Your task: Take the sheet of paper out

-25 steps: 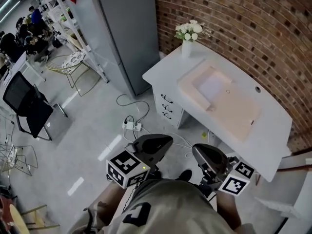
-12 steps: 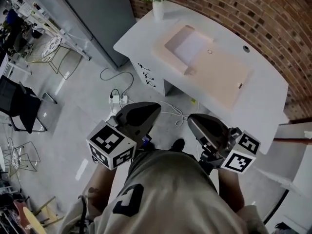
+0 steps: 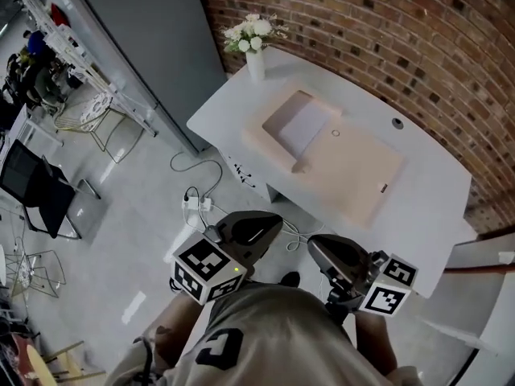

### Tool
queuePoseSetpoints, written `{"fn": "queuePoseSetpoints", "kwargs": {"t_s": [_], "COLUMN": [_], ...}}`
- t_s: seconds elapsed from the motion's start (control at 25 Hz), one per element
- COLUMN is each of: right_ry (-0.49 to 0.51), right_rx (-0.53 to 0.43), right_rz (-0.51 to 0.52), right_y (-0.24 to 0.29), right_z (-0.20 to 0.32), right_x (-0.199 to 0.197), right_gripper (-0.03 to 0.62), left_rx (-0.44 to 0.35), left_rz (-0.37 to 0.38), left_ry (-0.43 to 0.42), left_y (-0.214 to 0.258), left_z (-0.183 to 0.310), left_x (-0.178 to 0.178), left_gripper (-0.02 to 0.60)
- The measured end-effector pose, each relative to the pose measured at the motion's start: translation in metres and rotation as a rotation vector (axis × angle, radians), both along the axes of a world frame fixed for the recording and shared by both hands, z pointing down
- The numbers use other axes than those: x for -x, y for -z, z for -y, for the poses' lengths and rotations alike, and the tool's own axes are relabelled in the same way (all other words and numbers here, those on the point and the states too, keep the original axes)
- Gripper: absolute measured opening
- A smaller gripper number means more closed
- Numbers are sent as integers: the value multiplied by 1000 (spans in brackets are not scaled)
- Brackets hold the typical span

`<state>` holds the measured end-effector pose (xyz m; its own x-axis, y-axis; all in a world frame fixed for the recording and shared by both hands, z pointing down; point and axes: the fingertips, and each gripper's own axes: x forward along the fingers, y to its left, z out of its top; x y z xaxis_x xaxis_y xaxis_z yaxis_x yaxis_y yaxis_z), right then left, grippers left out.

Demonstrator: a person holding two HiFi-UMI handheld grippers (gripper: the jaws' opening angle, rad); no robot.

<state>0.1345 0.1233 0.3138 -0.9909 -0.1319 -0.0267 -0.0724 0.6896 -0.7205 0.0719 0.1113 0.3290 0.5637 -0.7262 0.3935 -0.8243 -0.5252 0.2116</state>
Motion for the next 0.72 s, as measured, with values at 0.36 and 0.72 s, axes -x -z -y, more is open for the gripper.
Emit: {"fn": "queuePoseSetpoints", "kwargs": {"t_s": [0.36,0.72], "right_ry": [127,185], "right_rx": [26,44], "right_rz": [67,62], "right_y": [10,7], "right_z": [11,13], "right_x": [17,49], "right_gripper": [25,25], "left_rx": [-3,-11], "left_rz": [53,39], "left_ry": [53,127], "left_y": [10,8], "left_z": [6,5], "left_x": [5,37], "left_gripper": [14,14]}}
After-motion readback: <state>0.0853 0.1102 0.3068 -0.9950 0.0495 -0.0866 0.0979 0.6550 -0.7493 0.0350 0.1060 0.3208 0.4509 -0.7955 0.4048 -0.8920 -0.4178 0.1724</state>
